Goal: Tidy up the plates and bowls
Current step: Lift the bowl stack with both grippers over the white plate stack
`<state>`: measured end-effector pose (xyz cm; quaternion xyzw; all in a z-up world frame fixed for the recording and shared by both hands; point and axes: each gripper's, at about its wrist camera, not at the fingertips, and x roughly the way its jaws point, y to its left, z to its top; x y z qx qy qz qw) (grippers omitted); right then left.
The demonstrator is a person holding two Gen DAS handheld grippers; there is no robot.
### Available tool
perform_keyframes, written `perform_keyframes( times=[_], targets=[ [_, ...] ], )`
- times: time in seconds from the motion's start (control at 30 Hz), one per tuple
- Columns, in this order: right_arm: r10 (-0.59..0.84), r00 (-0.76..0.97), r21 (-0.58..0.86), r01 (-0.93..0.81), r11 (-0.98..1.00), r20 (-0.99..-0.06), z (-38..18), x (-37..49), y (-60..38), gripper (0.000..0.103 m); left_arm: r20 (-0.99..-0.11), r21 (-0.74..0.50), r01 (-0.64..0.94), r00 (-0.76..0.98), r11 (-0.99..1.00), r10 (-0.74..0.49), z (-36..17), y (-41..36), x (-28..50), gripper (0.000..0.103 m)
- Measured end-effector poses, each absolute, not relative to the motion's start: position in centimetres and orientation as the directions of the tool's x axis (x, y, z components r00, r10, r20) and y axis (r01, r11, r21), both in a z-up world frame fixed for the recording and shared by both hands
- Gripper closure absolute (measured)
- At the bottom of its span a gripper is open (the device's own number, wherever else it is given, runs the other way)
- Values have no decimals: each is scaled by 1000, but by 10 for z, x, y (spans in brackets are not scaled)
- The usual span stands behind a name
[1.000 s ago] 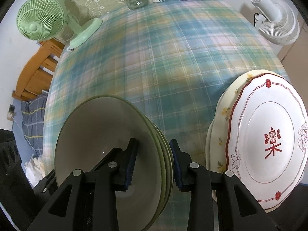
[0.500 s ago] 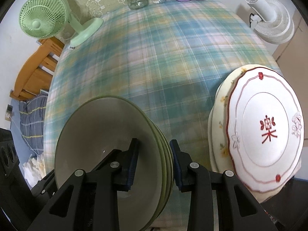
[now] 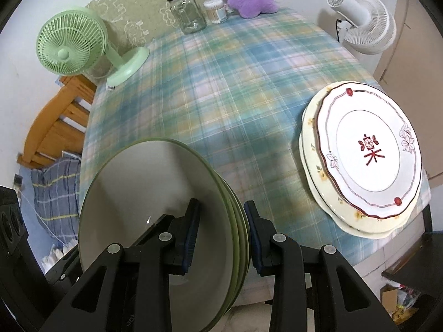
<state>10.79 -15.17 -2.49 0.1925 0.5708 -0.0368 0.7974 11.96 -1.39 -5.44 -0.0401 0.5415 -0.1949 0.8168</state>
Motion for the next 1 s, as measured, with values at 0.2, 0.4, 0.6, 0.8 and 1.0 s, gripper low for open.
perform_keyframes(
  times=[0.2,0.4,0.6,0.8,1.0],
  targets=[
    [184,367,286,245,926,-912,-18,103,-168,66,-866,-252,252,372,934,-334,-46,-30,111,57],
    [203,366,291,201,935,-908,-12,107,-192,66,-860,-257,208,397,944,-321,-39,-55,108,57],
    [216,366,292,169,941,-905,-8,112,-222,66,-858,-254,182,410,950,-309,-35,-84,109,57],
    [223,364,293,150,944,-904,-7,118,-253,66,-857,-255,164,417,953,-302,-34,-114,112,57],
    [227,357,289,132,948,-906,-9,123,-283,66,-857,-265,140,420,954,-299,-38,-143,114,57]
  ],
)
